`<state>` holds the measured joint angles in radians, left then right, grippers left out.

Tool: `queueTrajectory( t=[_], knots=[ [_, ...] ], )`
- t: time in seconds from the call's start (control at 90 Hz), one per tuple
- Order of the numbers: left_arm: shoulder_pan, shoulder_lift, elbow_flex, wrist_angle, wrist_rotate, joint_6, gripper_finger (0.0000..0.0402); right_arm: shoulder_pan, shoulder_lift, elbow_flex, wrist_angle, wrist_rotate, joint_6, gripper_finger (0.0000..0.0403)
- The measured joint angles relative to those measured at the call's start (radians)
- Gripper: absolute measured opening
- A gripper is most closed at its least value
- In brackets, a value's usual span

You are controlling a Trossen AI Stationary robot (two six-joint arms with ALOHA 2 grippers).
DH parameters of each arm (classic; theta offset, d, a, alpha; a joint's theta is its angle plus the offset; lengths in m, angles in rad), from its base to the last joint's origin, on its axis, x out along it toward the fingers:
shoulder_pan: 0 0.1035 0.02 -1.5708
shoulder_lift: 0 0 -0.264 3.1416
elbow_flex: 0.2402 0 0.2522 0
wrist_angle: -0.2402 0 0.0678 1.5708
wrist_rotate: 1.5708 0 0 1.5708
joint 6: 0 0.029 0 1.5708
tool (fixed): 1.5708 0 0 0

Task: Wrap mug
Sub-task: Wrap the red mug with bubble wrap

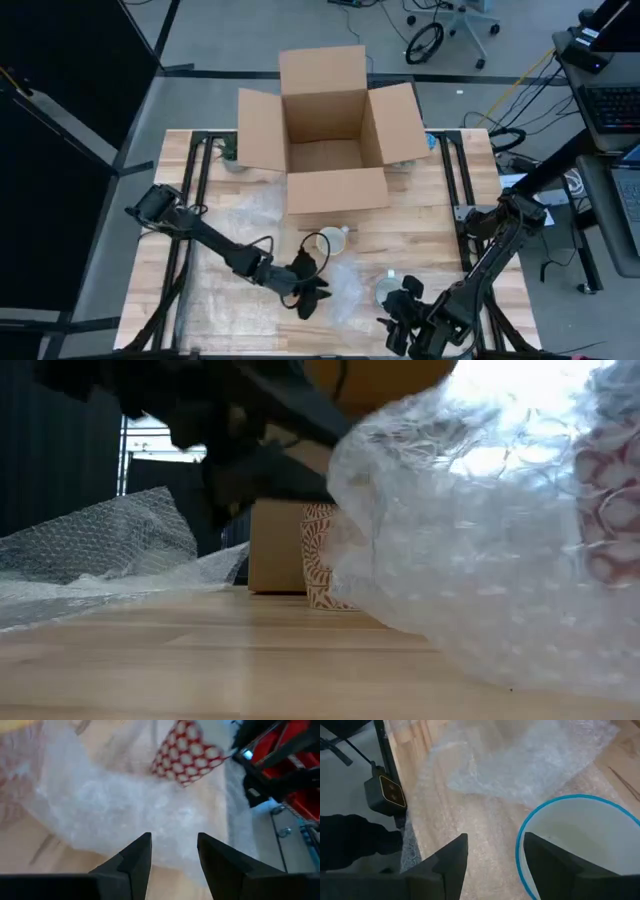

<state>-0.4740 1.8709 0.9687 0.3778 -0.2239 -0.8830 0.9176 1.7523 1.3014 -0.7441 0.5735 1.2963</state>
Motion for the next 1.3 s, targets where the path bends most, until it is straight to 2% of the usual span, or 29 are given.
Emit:
queueTrajectory(
  t=[0.167, 0.311, 0.489, 0.911, 1.011, 1.178, 1.3],
  knots=[
    [0.009, 0.034, 0.007, -0.016, 0.025, -0.025, 0.0148, 0.001, 0.000, 0.000, 0.000, -0.007, 0.000, 0.0176],
    [-0.008, -0.015, 0.008, -0.103, 0.035, -0.029, 0.0148, 0.000, 0.000, 0.000, 0.000, -0.067, 0.000, 0.0176],
    [-0.019, -0.041, 0.008, -0.181, 0.013, -0.051, 0.0148, 0.000, 0.000, 0.000, 0.000, -0.076, 0.000, 0.0176],
    [0.006, 0.000, 0.008, -0.145, -0.016, -0.054, 0.0144, -0.002, 0.000, 0.000, -0.001, -0.076, -0.007, 0.0176],
    [0.005, 0.000, 0.007, -0.141, -0.015, -0.028, 0.0116, -0.002, 0.000, 0.000, -0.001, -0.077, -0.013, 0.0176],
    [-0.004, 0.000, 0.007, -0.121, -0.026, 0.024, 0.0016, -0.007, 0.000, 0.000, 0.000, -0.077, -0.024, 0.0176],
    [-0.019, -0.007, 0.007, -0.049, -0.042, 0.054, 0.0008, -0.014, -0.002, 0.000, 0.002, -0.077, -0.036, 0.0176]
  ],
)
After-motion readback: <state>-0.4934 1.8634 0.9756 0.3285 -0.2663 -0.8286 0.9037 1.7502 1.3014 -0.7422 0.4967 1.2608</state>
